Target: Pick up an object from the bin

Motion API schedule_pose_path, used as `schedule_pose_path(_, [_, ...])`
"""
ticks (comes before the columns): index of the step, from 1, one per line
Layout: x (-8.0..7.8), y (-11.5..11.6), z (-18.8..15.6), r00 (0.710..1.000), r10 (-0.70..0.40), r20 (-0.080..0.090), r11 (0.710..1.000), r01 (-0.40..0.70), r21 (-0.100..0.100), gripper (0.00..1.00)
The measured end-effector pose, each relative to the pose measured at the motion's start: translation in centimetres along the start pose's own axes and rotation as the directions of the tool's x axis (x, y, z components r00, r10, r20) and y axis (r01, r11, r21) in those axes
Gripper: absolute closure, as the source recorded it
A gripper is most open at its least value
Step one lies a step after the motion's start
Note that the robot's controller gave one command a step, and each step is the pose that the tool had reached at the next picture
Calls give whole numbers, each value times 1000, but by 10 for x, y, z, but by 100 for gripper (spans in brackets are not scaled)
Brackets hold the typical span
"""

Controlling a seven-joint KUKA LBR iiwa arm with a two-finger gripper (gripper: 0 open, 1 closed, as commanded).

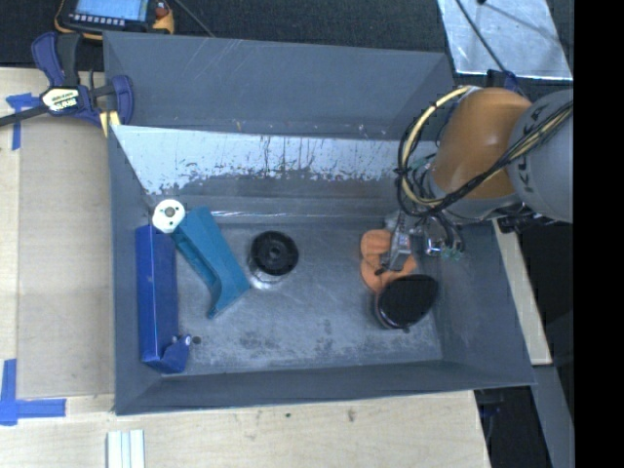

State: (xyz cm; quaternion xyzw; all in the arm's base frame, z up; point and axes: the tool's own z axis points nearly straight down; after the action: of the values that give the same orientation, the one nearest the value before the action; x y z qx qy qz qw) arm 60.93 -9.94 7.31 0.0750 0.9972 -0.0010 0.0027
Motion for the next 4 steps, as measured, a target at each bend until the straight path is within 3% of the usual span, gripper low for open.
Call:
schedule_pose_path(1, [7, -5, -48, 1000, -2, -9, 1000, 2, -2, 100])
schedule_pose_path(2, [-4, 1, -62, 1000, 18, 11, 1000, -18, -1, 100])
schedule_pose_path(3, [23, -2, -88, 1000, 15, -14, 1000, -15, -2, 100])
schedule_pose_path(4, [1, -11, -162, 999, 36, -3, 999, -36, -1, 100])
